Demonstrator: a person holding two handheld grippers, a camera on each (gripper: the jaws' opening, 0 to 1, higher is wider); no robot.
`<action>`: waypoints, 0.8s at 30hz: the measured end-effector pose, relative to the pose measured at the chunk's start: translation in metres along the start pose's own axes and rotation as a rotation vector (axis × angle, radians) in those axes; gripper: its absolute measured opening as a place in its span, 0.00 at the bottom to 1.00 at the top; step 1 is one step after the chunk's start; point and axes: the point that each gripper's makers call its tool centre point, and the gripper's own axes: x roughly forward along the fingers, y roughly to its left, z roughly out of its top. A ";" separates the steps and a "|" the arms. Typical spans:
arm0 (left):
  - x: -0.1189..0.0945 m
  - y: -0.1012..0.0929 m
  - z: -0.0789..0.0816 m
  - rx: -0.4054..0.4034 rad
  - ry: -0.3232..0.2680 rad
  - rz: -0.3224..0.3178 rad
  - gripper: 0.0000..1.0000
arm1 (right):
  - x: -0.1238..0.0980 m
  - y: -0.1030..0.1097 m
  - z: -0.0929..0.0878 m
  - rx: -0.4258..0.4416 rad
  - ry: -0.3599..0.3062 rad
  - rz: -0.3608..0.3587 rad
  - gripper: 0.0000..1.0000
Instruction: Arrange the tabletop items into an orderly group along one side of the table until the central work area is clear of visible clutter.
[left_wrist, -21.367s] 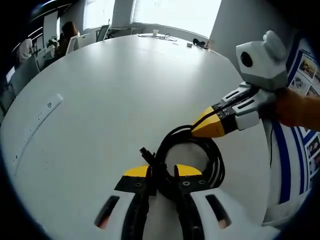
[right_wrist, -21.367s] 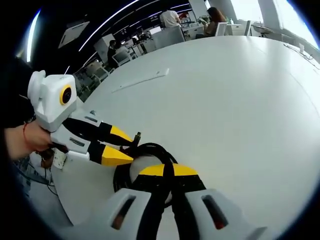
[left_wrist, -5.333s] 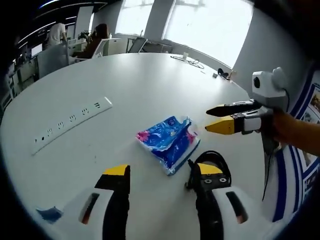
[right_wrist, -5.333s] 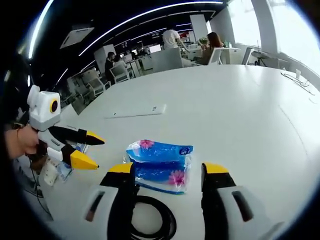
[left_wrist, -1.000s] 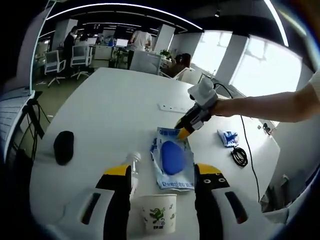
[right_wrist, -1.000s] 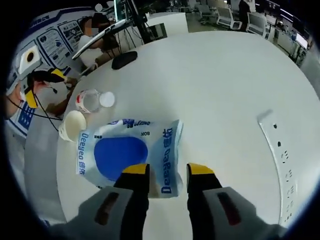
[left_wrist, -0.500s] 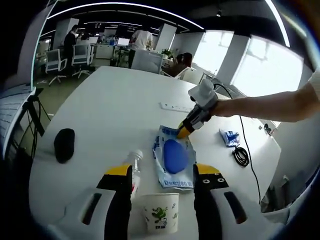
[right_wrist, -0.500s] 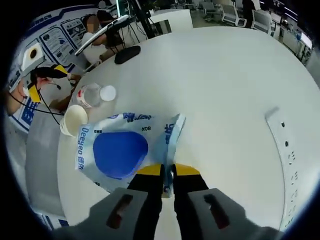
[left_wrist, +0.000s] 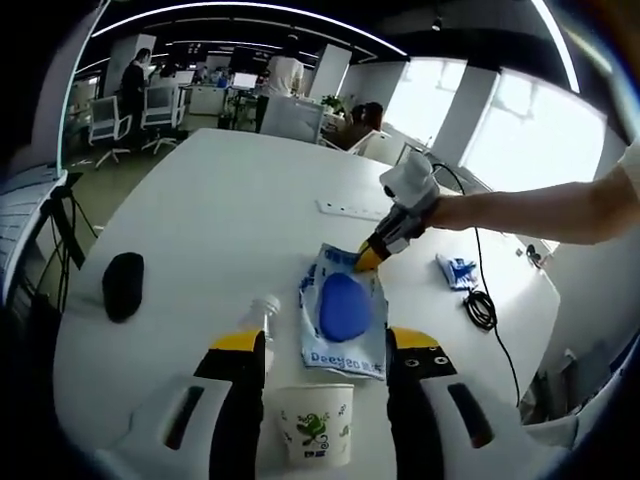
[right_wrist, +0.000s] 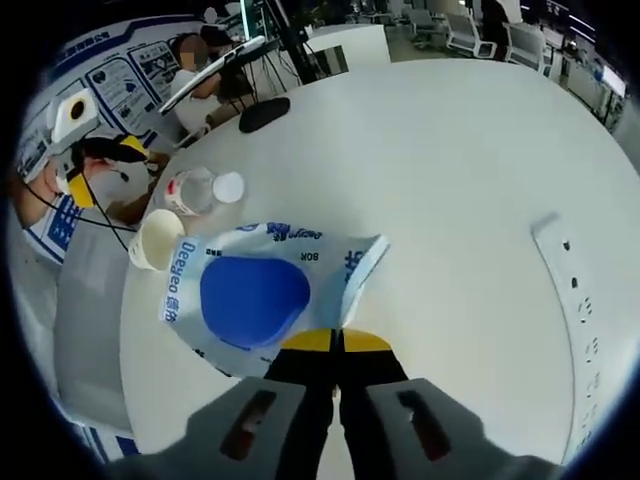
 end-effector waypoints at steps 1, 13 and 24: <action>0.001 -0.001 0.000 0.004 0.003 0.000 0.48 | -0.002 0.000 -0.001 -0.001 -0.003 0.001 0.00; 0.011 -0.014 0.004 0.017 0.015 -0.024 0.48 | -0.028 0.007 -0.004 0.013 -0.047 -0.003 0.00; 0.022 -0.030 0.011 0.038 0.021 -0.061 0.48 | -0.060 0.018 0.001 0.026 -0.130 -0.021 0.00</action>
